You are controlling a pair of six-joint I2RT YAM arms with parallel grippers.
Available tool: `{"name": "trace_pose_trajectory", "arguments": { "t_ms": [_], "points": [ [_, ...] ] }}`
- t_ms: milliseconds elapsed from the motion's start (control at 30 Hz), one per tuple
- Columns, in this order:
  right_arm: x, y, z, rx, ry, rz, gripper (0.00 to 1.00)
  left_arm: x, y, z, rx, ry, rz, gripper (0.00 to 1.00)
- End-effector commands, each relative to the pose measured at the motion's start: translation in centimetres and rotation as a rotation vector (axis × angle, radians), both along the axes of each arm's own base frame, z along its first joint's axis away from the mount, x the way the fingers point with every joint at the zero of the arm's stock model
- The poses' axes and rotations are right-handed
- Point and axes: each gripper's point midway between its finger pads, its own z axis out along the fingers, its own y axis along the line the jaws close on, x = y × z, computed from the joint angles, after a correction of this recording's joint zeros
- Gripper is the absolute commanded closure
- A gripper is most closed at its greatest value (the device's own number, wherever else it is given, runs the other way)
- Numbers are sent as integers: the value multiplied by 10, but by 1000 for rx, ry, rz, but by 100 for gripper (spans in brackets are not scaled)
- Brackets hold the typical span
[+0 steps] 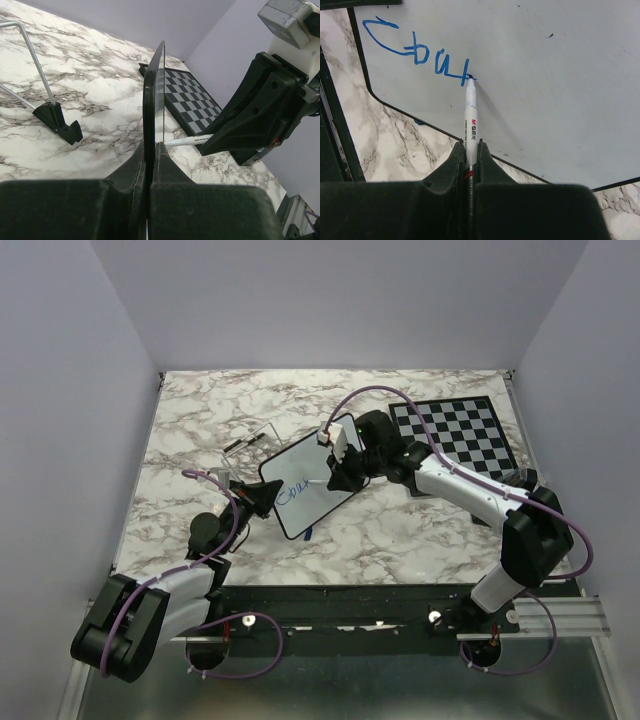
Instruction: Write a sentence on the whiteboard
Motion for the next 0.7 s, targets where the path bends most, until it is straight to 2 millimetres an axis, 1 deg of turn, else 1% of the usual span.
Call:
{"name": "trace_pose_trajectory", "arguments": {
  "t_ms": [0,133,267,400,567,667],
  "points": [
    [13,-4,12,13,-42,-60,99,-10,-6,-7,41,-12,-47,100],
    [4,-3,20,45,-38,-26,99,-11,-6,-7,40,-15,-49,100],
    [6,-8,24,53,-51,-51,99,-11,-6,-7,41,-13,-47,100],
    [4,-11,15,39,-28,-60,100,-11,-6,-7,40,-15,-47,100],
    [7,-14,-3,4,0,-77,99,-11,-5,-7,39,-14,-47,100],
    [8,-13,-3,6,2,-78,99,-11,-5,-7,39,-14,-47,100]
  ]
}}
